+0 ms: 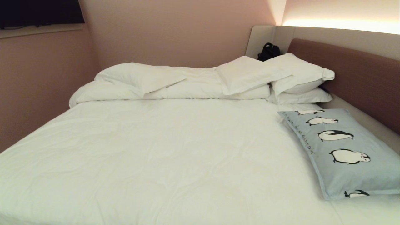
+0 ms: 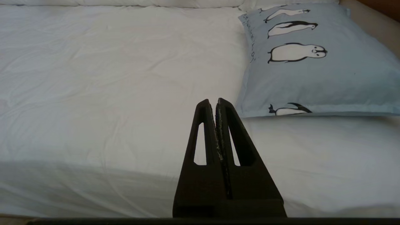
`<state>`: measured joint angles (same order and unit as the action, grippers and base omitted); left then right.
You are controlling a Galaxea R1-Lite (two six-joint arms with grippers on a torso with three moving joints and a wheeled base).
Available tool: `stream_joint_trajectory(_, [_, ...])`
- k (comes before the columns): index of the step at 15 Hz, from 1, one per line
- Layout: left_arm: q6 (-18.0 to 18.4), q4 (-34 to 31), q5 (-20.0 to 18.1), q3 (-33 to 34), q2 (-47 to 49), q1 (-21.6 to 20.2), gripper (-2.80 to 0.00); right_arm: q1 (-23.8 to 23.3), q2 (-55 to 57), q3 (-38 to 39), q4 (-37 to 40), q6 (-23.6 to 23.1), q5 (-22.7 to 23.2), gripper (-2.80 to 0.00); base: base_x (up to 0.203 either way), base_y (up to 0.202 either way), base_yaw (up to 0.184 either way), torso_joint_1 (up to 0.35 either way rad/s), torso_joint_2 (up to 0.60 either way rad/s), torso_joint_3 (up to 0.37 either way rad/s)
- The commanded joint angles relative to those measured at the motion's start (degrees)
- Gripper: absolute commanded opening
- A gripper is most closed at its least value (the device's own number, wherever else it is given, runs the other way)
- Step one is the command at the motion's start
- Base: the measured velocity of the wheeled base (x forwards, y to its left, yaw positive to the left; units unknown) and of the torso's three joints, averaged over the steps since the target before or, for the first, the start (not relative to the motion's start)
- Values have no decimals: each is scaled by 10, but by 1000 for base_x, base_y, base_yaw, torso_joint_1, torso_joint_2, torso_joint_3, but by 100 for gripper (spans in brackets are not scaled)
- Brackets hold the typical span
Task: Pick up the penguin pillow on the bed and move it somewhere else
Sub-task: Pick up the pillow
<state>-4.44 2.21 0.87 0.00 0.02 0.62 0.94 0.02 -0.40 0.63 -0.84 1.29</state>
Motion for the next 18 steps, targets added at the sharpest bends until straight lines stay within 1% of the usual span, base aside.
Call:
stream_joint_trajectory(1, [0, 1, 0, 0, 0, 0, -280, 0, 0, 1, 1, 0, -1, -280, 0, 0, 0, 0, 0, 0])
stream_joint_trajectory(18, [0, 0, 0, 0, 0, 0, -280, 0, 0, 1, 1, 5, -1, -280, 0, 0, 0, 0, 0, 0])
